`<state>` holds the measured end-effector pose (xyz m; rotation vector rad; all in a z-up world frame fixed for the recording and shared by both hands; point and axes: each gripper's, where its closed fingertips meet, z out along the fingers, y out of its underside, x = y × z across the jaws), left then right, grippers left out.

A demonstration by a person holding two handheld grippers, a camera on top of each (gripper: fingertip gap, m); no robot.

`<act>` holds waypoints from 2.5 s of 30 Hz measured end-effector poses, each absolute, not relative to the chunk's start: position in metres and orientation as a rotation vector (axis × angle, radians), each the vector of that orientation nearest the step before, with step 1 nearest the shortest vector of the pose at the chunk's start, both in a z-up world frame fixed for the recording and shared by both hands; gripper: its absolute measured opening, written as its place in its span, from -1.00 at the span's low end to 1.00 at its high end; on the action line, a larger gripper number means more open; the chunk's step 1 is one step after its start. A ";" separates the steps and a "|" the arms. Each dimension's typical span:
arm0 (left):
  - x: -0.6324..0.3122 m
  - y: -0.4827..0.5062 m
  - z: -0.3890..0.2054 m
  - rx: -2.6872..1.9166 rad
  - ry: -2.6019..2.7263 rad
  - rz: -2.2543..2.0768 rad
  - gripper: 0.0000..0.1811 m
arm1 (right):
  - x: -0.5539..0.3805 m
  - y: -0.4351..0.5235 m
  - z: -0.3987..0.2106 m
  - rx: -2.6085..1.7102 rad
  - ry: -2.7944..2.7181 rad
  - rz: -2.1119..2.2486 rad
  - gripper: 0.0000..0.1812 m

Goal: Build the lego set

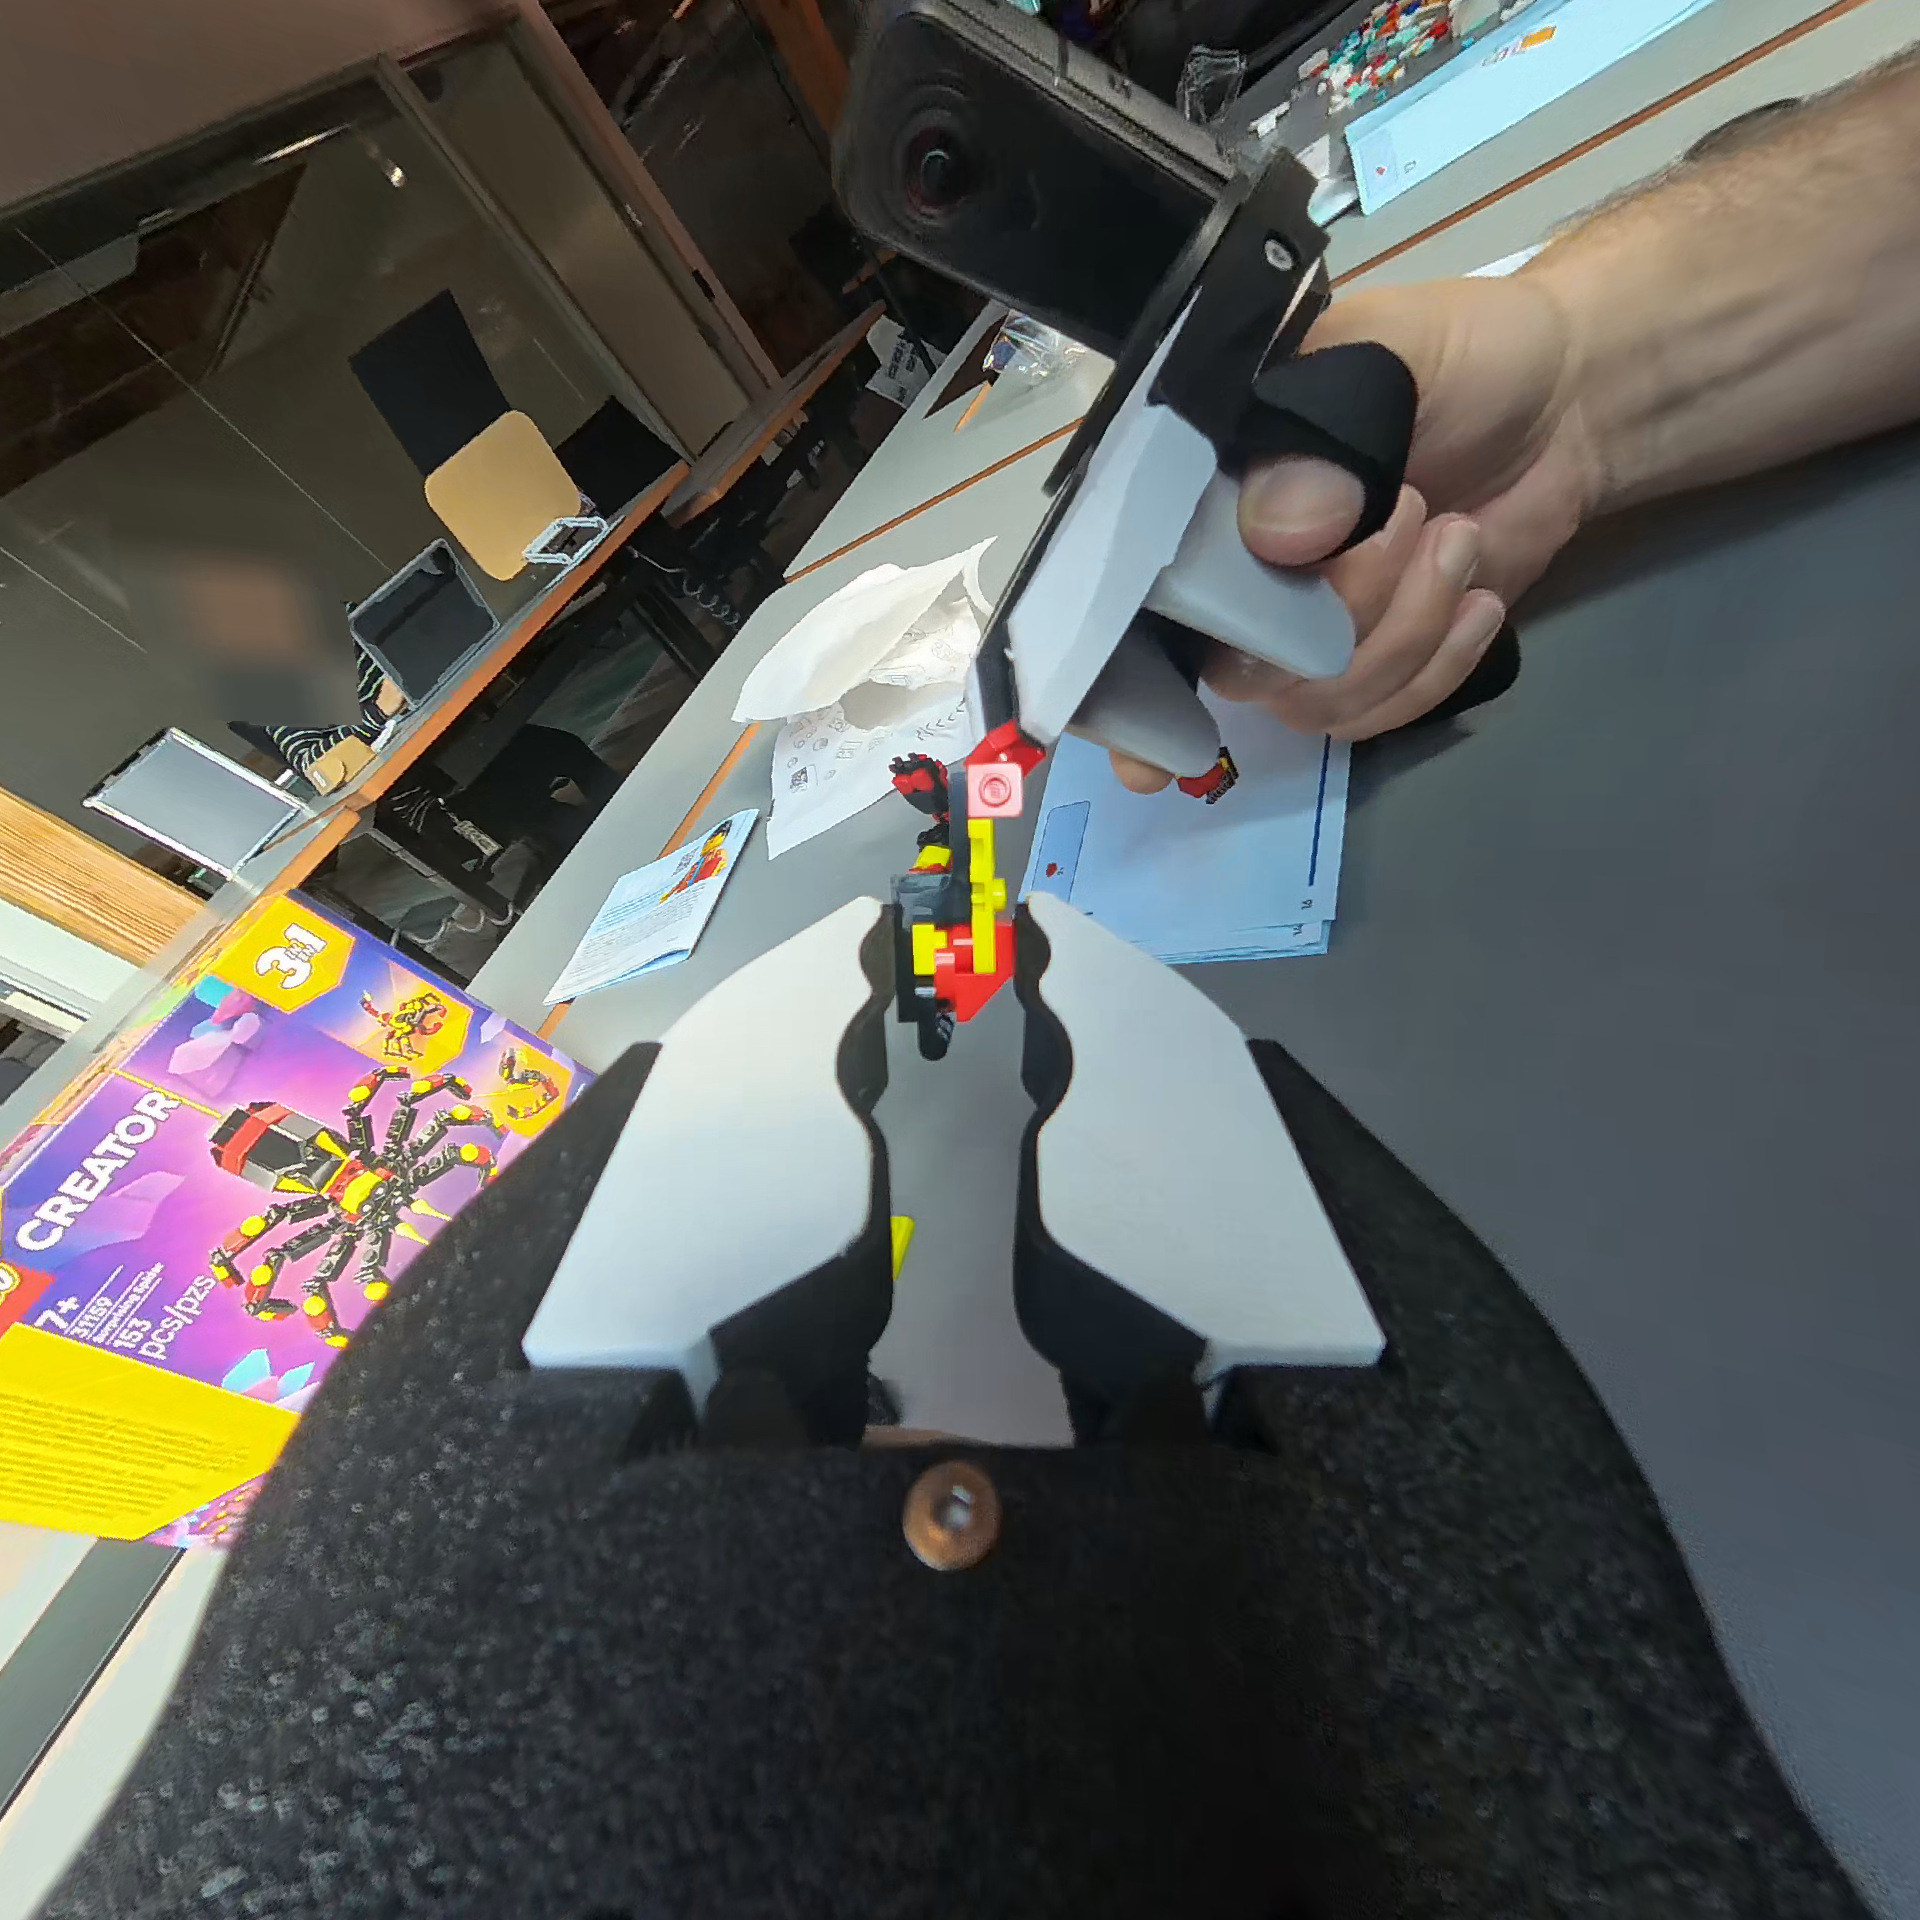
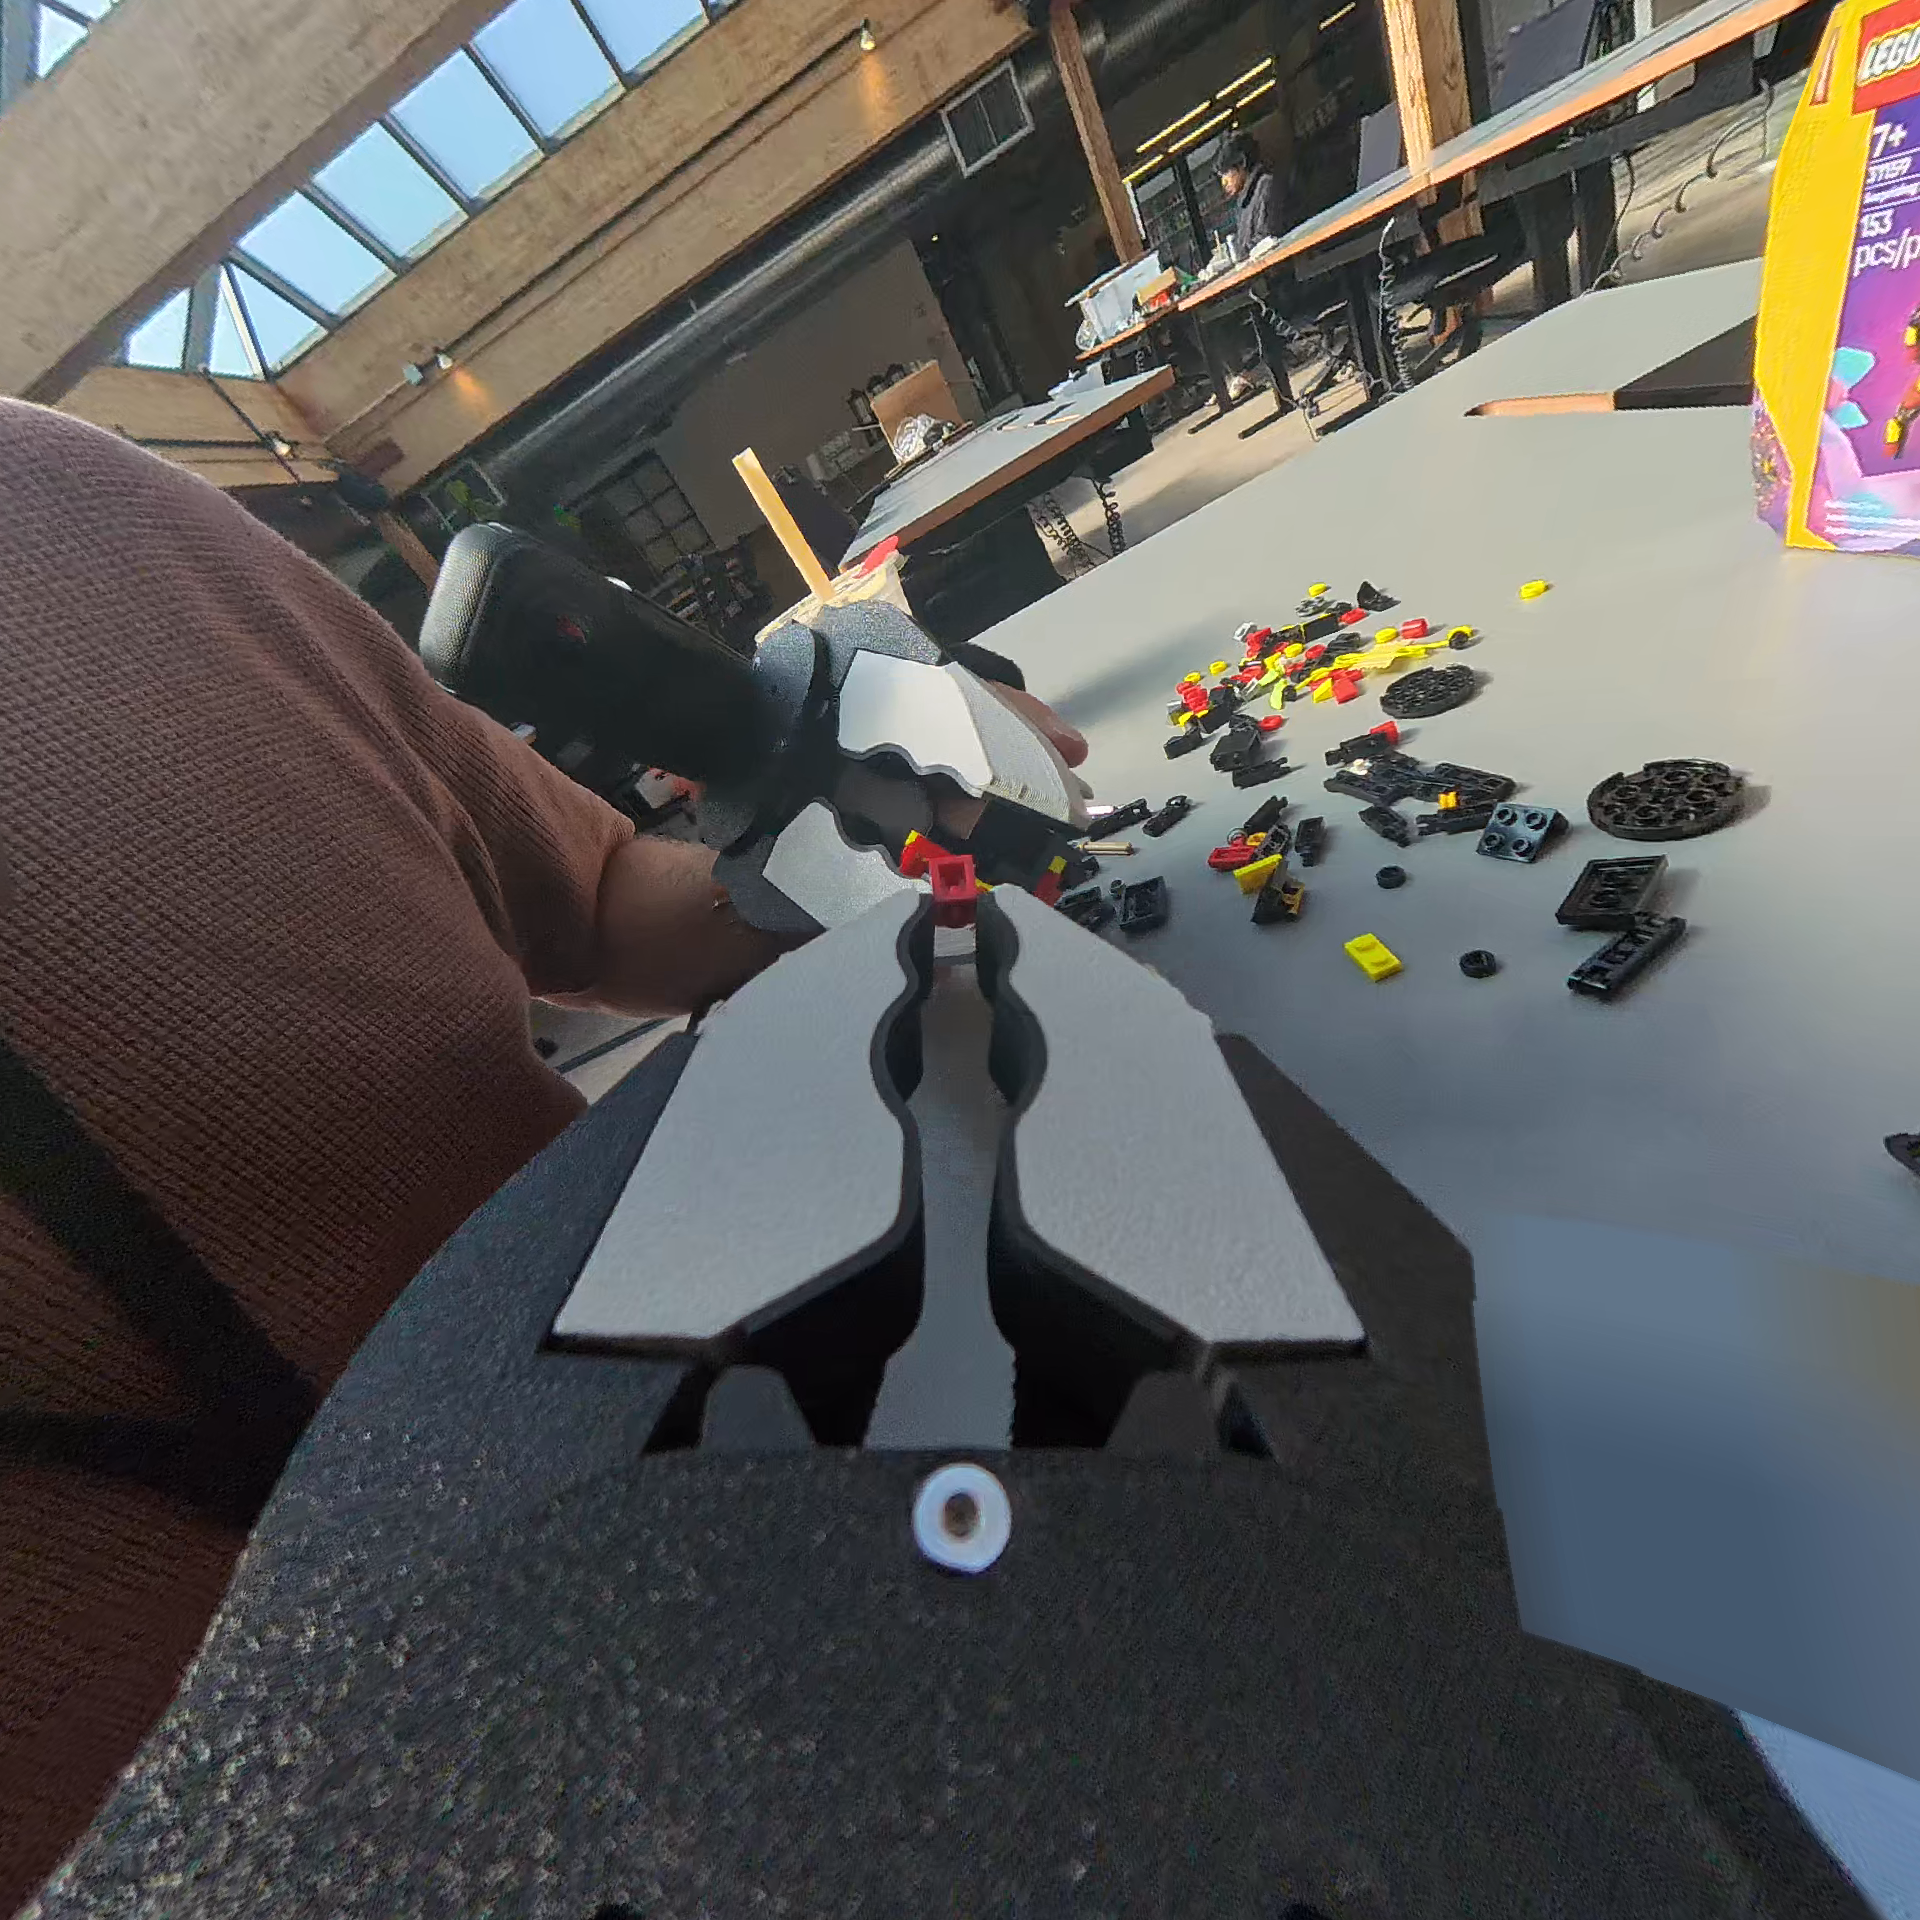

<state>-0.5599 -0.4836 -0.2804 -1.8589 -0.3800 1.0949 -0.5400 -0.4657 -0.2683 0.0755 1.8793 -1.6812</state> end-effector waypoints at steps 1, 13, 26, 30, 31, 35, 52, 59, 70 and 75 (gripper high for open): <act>-0.560 -0.483 -0.282 -1.873 -0.365 1.112 -0.77 | -0.540 -0.465 -0.270 0.083 1.875 -1.657 -0.93; -0.555 -0.476 -0.280 -1.860 -0.272 1.090 -0.77 | -0.531 -0.463 -0.277 0.088 1.838 -1.521 -0.93; -0.556 -0.478 -0.284 -1.853 -0.314 1.095 -0.77 | -0.534 -0.464 -0.269 0.193 1.666 -1.477 -0.94; -0.557 -0.478 -0.283 -1.825 -0.455 0.994 -0.77 | -0.539 -0.467 -0.267 0.241 1.646 -1.510 -0.95; -0.557 -0.477 -0.281 -1.807 -0.504 0.939 -0.77 | -0.540 -0.466 -0.264 0.248 1.622 -1.516 -0.95; -0.562 -0.472 -0.277 -1.714 -0.672 0.705 -0.77 | -0.545 -0.460 -0.258 0.341 1.603 -1.571 -0.95; -0.530 -0.391 -0.247 -1.166 -1.040 -0.469 -0.77 | -0.554 -0.381 -0.236 0.221 2.503 -2.279 -0.95; -0.526 -0.385 -0.252 -1.303 -0.864 -0.055 -0.77 | -0.537 -0.374 -0.228 0.675 1.814 -2.001 -0.98; -0.542 -0.402 -0.256 -1.453 -0.678 0.374 -0.76 | -0.549 -0.367 -0.244 0.817 1.631 -1.856 -1.00; -0.544 -0.451 -0.245 -1.400 -0.812 0.388 -0.76 | -0.586 -0.353 -0.268 0.820 2.087 -1.829 -0.98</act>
